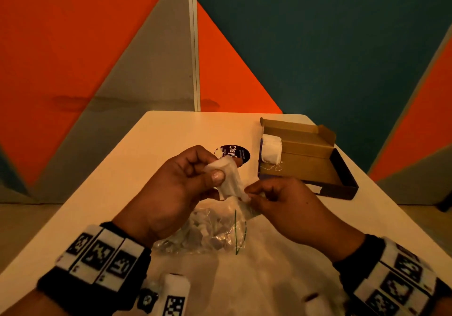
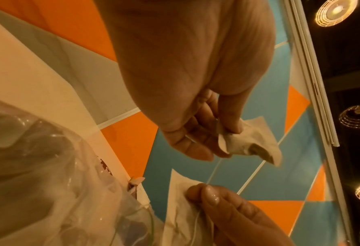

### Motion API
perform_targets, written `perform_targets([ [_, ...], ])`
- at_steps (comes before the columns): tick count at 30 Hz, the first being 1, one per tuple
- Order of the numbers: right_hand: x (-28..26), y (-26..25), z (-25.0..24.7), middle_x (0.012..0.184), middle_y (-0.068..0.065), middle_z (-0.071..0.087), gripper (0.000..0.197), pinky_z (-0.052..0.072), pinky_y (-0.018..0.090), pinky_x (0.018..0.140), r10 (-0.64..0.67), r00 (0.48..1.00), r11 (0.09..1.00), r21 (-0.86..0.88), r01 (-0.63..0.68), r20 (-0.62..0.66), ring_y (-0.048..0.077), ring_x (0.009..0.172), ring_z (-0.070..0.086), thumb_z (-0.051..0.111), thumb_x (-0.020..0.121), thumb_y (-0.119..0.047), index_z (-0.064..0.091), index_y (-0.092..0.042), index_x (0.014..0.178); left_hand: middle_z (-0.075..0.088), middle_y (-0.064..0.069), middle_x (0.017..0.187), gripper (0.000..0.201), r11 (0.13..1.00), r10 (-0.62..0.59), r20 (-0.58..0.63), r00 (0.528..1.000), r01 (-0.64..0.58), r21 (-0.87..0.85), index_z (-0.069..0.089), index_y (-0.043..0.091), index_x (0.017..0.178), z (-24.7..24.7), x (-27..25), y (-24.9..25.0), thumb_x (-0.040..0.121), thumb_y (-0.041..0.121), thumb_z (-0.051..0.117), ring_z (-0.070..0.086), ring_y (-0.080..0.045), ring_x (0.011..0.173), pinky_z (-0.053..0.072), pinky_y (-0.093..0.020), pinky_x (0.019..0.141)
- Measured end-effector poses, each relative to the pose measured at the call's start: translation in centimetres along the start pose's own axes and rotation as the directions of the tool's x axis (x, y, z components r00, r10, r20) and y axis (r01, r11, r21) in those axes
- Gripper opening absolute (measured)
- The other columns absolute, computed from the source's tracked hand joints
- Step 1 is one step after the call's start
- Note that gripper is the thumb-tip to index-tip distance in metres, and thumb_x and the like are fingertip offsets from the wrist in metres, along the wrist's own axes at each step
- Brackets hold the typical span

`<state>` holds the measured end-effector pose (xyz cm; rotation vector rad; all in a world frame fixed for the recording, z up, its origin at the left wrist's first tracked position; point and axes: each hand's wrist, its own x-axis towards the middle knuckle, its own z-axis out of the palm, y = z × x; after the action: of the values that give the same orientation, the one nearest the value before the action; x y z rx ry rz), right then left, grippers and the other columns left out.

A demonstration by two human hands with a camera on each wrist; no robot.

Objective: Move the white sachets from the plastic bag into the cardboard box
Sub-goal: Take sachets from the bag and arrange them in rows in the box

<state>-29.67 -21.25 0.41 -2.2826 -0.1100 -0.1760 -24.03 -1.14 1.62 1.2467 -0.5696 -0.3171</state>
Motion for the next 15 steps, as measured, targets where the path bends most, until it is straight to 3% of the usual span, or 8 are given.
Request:
perform_targets([
  [2, 0.0, 0.0, 0.0, 0.086, -0.030, 0.069, 0.011, 0.051, 0.016, 0.078, 0.004, 1.000, 1.000, -0.003, -0.004, 0.003, -0.009, 0.084, 0.063, 0.064, 0.090, -0.036, 0.075, -0.039, 0.091, 0.070, -0.025, 0.108, 0.024, 0.997, 0.007, -0.012, 1.000, -0.008, -0.074, 0.053, 0.008, 0.084, 0.1, 0.1, -0.1, 0.073, 0.009, 0.074, 0.068, -0.031, 0.088, 0.054, -0.031, 0.064],
  [4, -0.2, 0.0, -0.2, 0.091, -0.030, 0.070, 0.012, 0.051, 0.013, 0.079, 0.006, 1.000, 1.000, 0.016, -0.006, 0.000, -0.010, 0.087, 0.063, 0.065, 0.090, -0.034, 0.075, -0.039, 0.094, 0.066, -0.025, 0.096, 0.031, 0.991, 0.018, -0.031, 0.999, -0.022, -0.130, 0.058, 0.010, 0.082, 0.0, 0.1, -0.1, 0.067, 0.018, 0.084, 0.062, -0.034, 0.090, 0.054, -0.032, 0.063],
  [7, -0.2, 0.1, -0.9, 0.103, -0.027, 0.069, 0.025, 0.051, 0.011, 0.082, 0.031, 0.999, 0.993, 0.117, -0.026, -0.040, -0.008, 0.094, 0.063, 0.063, 0.093, -0.019, 0.075, -0.040, 0.098, 0.067, -0.016, 0.088, 0.034, 0.985, 0.034, -0.047, 0.998, -0.042, -0.168, 0.066, 0.013, 0.084, -0.5, 0.0, 0.3, 0.060, 0.023, 0.090, 0.063, -0.031, 0.085, 0.055, -0.031, 0.066],
  [9, 0.2, -0.1, -1.4, 0.104, -0.022, 0.069, 0.036, 0.057, 0.017, 0.075, 0.049, 0.994, 0.976, 0.215, -0.028, -0.093, 0.000, 0.089, 0.067, 0.060, 0.093, -0.007, 0.073, -0.039, 0.102, 0.071, -0.014, 0.089, 0.035, 0.992, 0.030, -0.034, 0.999, -0.034, -0.119, 0.069, 0.009, 0.093, -0.4, -0.2, 0.6, 0.064, 0.015, 0.087, 0.067, -0.023, 0.080, 0.057, -0.029, 0.068],
  [12, 0.6, -0.7, -1.5, 0.095, -0.007, 0.074, 0.043, 0.057, 0.019, 0.060, 0.079, 0.989, 0.904, 0.427, -0.019, -0.123, 0.007, 0.083, 0.071, 0.060, 0.091, 0.003, 0.063, -0.035, 0.110, 0.073, -0.017, 0.091, 0.027, 0.999, -0.003, -0.030, 1.000, 0.004, 0.034, 0.070, 0.001, 0.098, 0.6, -0.3, 0.5, 0.073, 0.002, 0.079, 0.068, -0.026, 0.081, 0.056, -0.034, 0.074],
  [15, 0.8, -1.0, -1.1, 0.094, 0.001, 0.077, 0.046, 0.059, 0.024, 0.063, 0.082, 0.992, 0.829, 0.559, -0.015, -0.095, 0.016, 0.084, 0.074, 0.061, 0.089, 0.005, 0.053, -0.034, 0.113, 0.074, -0.018, 0.089, 0.015, 0.984, -0.036, -0.053, 0.998, 0.044, 0.171, 0.074, 0.007, 0.090, 1.6, -0.2, 0.1, 0.075, 0.005, 0.074, 0.068, -0.027, 0.080, 0.055, -0.038, 0.078],
])
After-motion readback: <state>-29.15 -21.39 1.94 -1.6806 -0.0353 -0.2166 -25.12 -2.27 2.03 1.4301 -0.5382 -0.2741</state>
